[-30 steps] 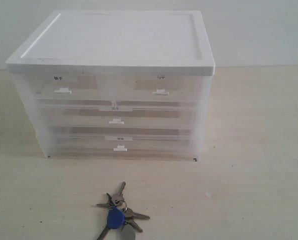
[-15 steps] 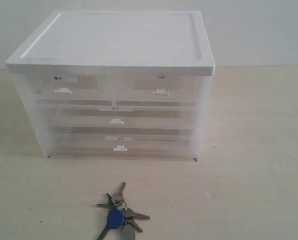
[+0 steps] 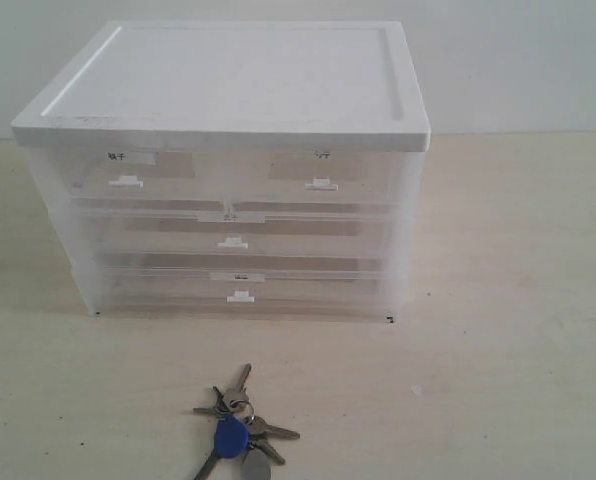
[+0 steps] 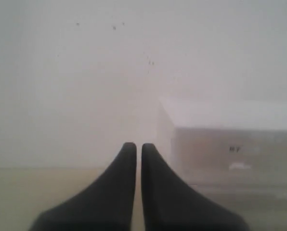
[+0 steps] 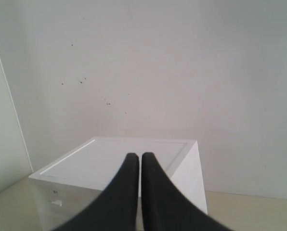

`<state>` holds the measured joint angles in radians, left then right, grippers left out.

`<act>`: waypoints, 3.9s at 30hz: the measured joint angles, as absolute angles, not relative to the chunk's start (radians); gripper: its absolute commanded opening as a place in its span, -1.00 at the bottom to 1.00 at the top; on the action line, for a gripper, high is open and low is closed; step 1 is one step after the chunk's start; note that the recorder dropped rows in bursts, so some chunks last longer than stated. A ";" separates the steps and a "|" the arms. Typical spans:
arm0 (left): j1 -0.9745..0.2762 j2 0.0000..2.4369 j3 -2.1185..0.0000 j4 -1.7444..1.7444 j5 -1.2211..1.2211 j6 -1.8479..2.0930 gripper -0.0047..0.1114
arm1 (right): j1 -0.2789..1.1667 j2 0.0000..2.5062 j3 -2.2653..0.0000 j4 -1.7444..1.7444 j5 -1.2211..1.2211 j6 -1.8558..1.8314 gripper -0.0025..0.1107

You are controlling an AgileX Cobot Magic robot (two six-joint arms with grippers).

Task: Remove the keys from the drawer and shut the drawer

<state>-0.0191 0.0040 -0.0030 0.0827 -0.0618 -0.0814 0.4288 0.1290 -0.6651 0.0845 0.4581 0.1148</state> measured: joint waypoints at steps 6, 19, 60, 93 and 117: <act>-0.019 0.004 -0.003 0.073 0.140 0.070 -0.84 | 0.429 0.129 -0.665 0.084 0.462 0.115 -0.96; -0.019 0.004 -0.003 0.032 0.299 0.084 -0.84 | 0.429 0.129 -0.665 0.084 0.466 0.115 -0.96; -0.044 0.004 -0.003 0.030 0.299 0.084 -0.84 | 0.429 0.129 -0.665 0.096 0.450 0.124 -0.96; -0.044 0.004 -0.003 0.030 0.307 0.084 -0.84 | 0.582 1.108 -0.805 0.324 0.648 -0.608 -0.96; -0.044 0.004 -0.003 0.030 0.307 0.084 -0.84 | 1.096 1.937 -1.002 0.171 0.221 -0.421 -0.96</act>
<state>-0.0442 0.0040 -0.0030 0.0297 0.3066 0.0837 1.0958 1.9369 -1.0022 0.1709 0.2210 -0.4209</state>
